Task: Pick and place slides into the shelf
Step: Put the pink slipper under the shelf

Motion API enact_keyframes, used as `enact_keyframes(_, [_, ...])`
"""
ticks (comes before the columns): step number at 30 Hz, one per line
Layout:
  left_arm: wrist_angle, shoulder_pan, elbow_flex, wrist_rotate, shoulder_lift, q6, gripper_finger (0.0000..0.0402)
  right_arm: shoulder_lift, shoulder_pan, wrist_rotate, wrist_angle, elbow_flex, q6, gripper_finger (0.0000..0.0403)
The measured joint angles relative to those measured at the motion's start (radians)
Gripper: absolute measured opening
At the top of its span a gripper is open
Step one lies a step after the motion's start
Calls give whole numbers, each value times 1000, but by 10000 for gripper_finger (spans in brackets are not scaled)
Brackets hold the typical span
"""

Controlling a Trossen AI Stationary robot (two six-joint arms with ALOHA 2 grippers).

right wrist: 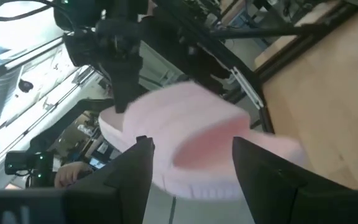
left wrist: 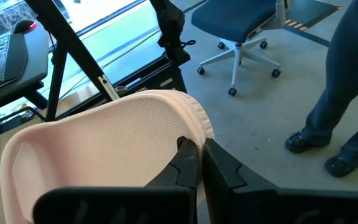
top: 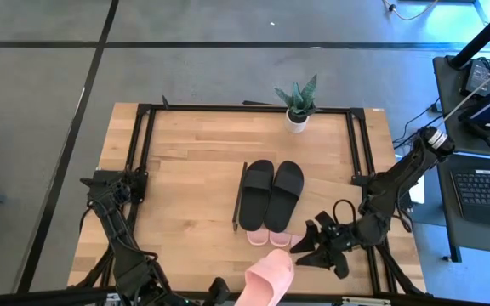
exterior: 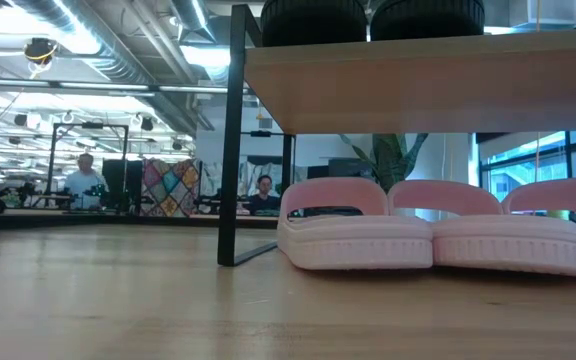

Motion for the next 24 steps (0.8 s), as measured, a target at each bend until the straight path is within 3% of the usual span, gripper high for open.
enact_keyframes(5, [0,1,0,0,0,0,0,0,-51,-84,-21,24,5,218])
enact_keyframes(11, [0,1,0,0,0,1,0,0,-91,-152,-141,25,128,218])
enact_keyframes(24, [-14,39,0,3,0,31,0,0,-113,-248,-73,24,102,218])
